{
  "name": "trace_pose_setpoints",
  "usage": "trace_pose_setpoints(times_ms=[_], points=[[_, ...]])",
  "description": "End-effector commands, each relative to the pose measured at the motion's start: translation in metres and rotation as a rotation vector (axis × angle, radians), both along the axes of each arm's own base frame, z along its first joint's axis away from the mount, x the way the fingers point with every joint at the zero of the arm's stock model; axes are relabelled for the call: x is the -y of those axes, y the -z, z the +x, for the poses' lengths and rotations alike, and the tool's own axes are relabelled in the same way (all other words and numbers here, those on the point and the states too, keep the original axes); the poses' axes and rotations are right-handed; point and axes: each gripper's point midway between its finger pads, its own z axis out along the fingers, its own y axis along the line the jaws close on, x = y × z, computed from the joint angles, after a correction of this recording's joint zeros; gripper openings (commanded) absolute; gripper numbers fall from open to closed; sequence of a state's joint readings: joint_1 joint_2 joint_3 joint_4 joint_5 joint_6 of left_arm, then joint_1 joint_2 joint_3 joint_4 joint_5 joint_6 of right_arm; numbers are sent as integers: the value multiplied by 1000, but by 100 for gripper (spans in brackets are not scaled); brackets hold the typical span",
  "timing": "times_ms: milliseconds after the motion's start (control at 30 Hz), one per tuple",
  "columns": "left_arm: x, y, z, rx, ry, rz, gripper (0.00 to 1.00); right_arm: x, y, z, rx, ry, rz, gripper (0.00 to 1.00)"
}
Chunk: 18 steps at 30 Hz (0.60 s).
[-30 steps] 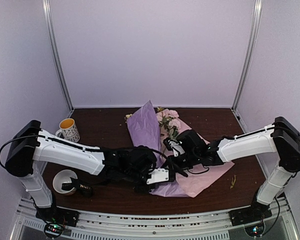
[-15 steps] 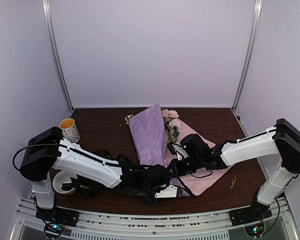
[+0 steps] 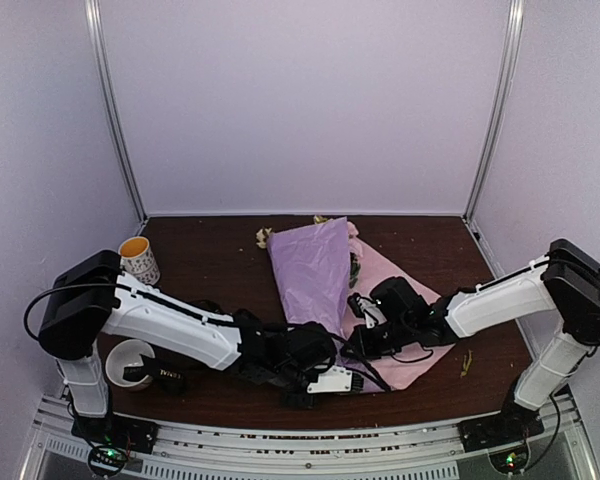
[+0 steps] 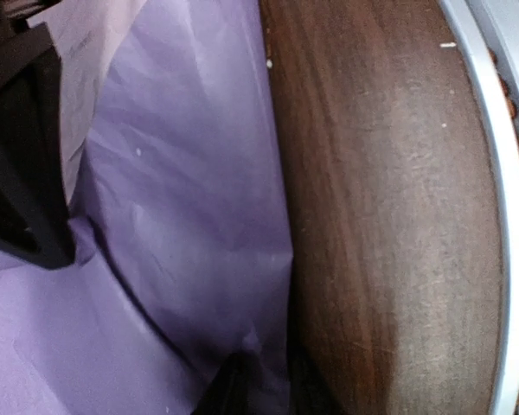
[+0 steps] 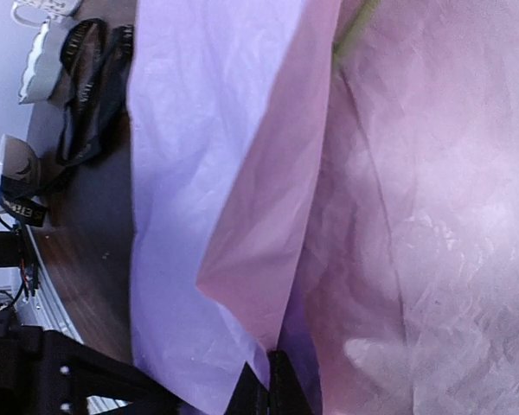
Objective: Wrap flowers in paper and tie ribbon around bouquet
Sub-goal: Press the fold line on the 2/3-folded wrapping paper.
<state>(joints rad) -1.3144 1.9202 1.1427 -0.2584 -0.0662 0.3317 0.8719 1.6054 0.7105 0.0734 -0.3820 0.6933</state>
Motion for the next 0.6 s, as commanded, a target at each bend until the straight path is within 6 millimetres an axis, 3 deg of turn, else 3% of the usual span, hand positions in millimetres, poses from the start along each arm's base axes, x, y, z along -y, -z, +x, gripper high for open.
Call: trace_pose_setpoints(times_ms=[0, 200, 367, 467, 567], points=[[-1, -17, -14, -94, 0, -47, 22, 11, 31, -4, -74, 40, -34, 0], [5, -53, -16, -128, 9, -146, 22, 15, 47, -7, -108, 65, -35, 0], [4, -91, 19, -223, -92, -308, 22, 17, 45, -7, -104, 83, -18, 0], [-3, -84, 56, -184, -212, -309, 23, 16, 43, -5, -101, 89, -12, 0], [-2, -59, 68, -145, -244, -218, 23, 13, 40, -5, -102, 87, 3, 0]])
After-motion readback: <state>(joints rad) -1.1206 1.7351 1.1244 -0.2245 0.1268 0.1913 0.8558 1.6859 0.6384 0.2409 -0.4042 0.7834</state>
